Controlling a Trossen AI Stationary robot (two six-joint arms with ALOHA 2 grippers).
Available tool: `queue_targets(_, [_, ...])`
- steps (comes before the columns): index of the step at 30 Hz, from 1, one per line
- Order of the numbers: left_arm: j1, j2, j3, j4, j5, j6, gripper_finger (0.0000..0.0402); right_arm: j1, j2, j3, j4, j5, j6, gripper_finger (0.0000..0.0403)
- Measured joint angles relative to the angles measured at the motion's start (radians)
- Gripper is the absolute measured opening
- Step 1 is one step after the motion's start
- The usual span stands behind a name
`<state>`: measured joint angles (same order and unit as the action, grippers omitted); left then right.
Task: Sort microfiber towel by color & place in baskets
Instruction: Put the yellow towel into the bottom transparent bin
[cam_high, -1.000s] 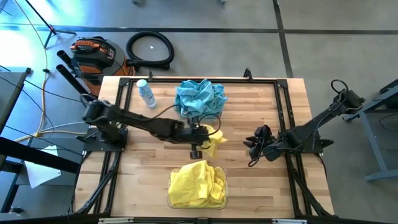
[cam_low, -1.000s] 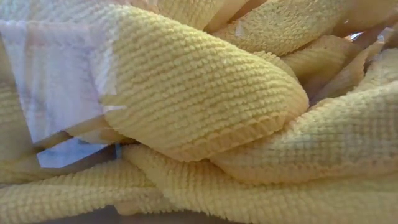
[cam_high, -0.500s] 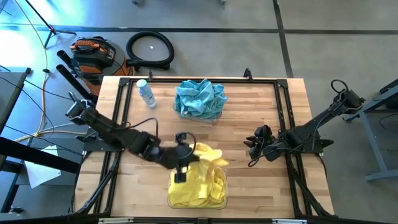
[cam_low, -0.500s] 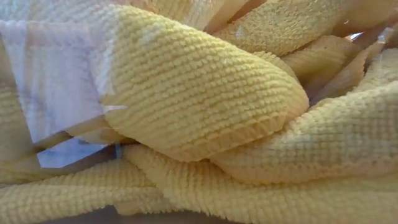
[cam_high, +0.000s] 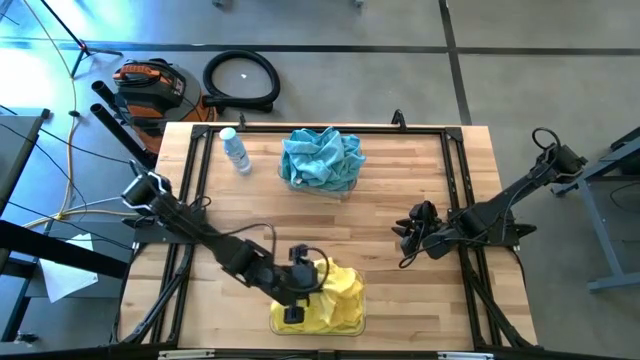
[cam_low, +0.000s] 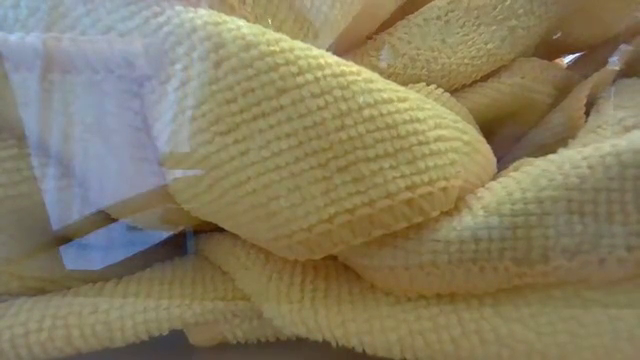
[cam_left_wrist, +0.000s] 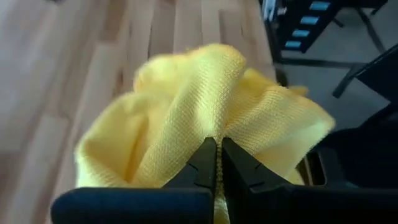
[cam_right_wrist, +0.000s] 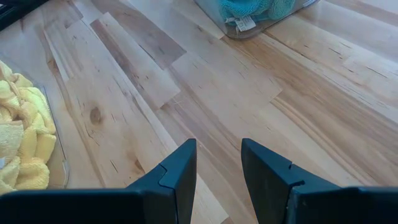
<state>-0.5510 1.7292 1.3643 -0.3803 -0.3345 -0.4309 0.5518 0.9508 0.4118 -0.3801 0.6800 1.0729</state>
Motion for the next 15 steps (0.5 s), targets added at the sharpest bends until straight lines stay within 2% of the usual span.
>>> queue_targets(6, [0.025,0.091,0.001,0.002,0.041,-0.088,0.0000,0.000,0.000,0.000,0.000,0.000,-0.007,0.0124])
queue_targets(15, [0.040,0.265,0.005,0.039,0.096,-0.135,0.0000,0.000,0.000,0.000,0.000,0.001,-0.008,0.0124])
